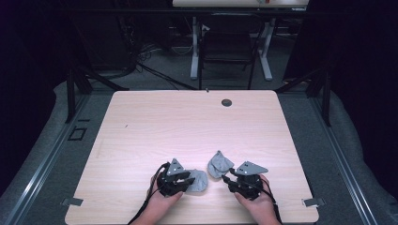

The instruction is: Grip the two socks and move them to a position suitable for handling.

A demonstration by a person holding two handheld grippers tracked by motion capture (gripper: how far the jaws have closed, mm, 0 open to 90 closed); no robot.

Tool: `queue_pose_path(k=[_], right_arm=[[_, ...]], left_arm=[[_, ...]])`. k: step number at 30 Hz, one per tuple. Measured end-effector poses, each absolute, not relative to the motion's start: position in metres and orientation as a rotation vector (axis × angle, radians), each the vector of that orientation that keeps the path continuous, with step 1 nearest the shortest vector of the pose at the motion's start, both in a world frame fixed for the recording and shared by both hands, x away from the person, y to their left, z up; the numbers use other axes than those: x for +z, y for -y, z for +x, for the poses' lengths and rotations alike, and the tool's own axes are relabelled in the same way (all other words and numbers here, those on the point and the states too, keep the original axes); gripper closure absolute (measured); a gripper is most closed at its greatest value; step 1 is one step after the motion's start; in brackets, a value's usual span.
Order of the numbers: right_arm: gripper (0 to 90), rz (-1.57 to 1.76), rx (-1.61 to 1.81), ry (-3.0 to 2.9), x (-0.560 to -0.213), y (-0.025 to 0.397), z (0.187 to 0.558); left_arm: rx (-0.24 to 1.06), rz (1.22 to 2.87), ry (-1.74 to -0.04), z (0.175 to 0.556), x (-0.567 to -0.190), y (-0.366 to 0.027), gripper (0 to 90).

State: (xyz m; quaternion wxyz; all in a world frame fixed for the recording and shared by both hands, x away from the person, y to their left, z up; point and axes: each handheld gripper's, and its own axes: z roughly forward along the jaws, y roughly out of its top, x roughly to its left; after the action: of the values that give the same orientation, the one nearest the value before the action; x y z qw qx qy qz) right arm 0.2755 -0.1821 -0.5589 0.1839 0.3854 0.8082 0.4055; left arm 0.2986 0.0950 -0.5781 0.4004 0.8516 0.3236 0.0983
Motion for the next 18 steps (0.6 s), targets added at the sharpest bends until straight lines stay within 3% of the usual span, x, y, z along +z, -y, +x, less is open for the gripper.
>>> queue_pose_path(k=[18], right_arm=[[57.1,1.093,1.147,-2.281,-0.559,0.181,0.276]], left_arm=[[0.199,2.181,-0.799,0.276,-0.578,-0.103,67.5]])
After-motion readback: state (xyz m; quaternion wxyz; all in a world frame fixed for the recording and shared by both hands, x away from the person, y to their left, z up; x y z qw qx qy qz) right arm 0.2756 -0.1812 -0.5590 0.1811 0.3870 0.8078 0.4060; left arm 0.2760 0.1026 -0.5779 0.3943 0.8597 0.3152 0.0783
